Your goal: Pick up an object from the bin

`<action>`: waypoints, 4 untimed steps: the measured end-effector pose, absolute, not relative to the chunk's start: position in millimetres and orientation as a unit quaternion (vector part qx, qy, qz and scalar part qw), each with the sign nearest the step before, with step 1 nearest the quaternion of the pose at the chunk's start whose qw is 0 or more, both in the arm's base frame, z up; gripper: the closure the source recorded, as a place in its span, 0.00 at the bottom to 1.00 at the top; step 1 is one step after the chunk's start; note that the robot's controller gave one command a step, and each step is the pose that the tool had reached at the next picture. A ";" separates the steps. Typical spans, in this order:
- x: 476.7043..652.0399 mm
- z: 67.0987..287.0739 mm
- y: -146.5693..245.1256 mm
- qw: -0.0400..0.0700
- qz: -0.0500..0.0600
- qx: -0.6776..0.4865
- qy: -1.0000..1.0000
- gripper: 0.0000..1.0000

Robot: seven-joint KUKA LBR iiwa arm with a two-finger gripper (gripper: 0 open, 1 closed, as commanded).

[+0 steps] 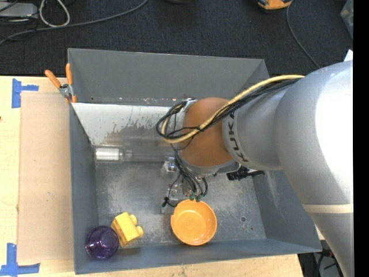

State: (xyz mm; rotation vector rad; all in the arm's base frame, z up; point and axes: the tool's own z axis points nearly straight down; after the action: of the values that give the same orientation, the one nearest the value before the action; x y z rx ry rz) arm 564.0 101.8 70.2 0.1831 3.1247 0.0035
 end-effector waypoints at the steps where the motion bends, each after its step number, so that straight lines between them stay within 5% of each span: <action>1: 563.0 70.2 114.0 0.006 0.000 0.018 1.000 0.00; 2: 512.1 76.7 135.1 0.005 0.001 0.053 0.999 0.00; 4: 504.1 99.1 129.1 0.004 0.001 0.004 1.000 0.00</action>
Offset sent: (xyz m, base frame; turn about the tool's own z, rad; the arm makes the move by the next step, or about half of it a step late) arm -0.0736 0.0443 0.0112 0.0377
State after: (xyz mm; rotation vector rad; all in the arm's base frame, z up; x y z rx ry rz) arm 504.1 129.1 99.1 0.0132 3.1337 0.0032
